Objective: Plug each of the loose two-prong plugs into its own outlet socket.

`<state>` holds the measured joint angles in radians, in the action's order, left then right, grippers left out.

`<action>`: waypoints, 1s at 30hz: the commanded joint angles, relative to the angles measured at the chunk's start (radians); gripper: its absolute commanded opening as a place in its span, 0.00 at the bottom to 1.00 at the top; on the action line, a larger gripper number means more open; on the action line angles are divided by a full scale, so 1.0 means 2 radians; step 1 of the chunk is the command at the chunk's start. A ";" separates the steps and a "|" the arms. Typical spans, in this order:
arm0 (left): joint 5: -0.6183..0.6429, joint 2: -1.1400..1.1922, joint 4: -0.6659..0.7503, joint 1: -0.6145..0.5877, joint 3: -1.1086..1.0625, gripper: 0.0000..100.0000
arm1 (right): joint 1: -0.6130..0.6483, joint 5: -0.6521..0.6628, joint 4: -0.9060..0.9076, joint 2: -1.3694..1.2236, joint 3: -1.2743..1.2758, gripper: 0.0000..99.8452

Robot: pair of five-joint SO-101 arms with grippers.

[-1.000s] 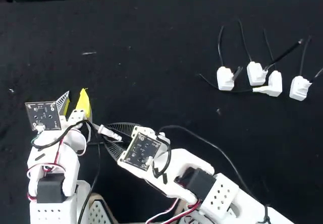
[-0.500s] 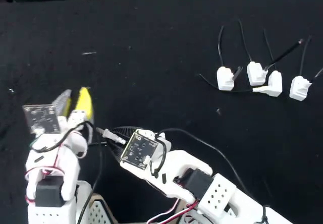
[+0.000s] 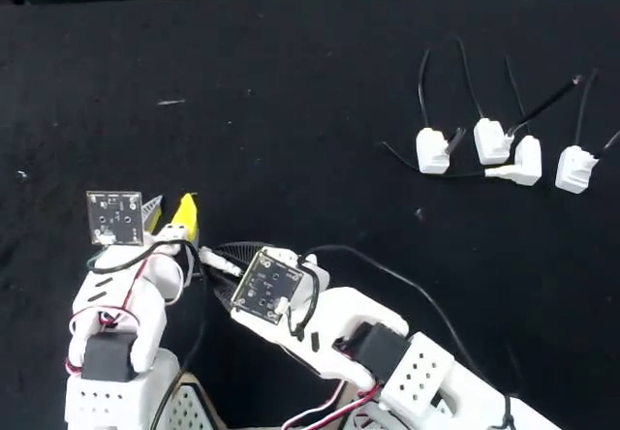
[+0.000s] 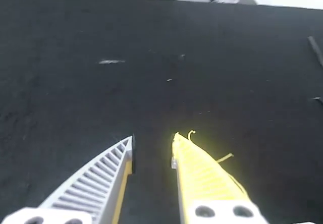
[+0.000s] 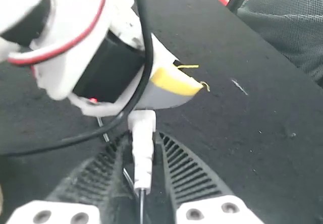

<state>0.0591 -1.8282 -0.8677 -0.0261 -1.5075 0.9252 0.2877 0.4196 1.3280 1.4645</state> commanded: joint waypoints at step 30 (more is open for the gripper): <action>-0.004 0.000 0.023 0.009 0.072 0.14 | -0.012 -0.001 -0.021 0.003 -0.007 0.01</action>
<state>0.0560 -1.8313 -0.8324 -0.1013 -1.3755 0.9252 0.2877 0.4166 1.3295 1.4645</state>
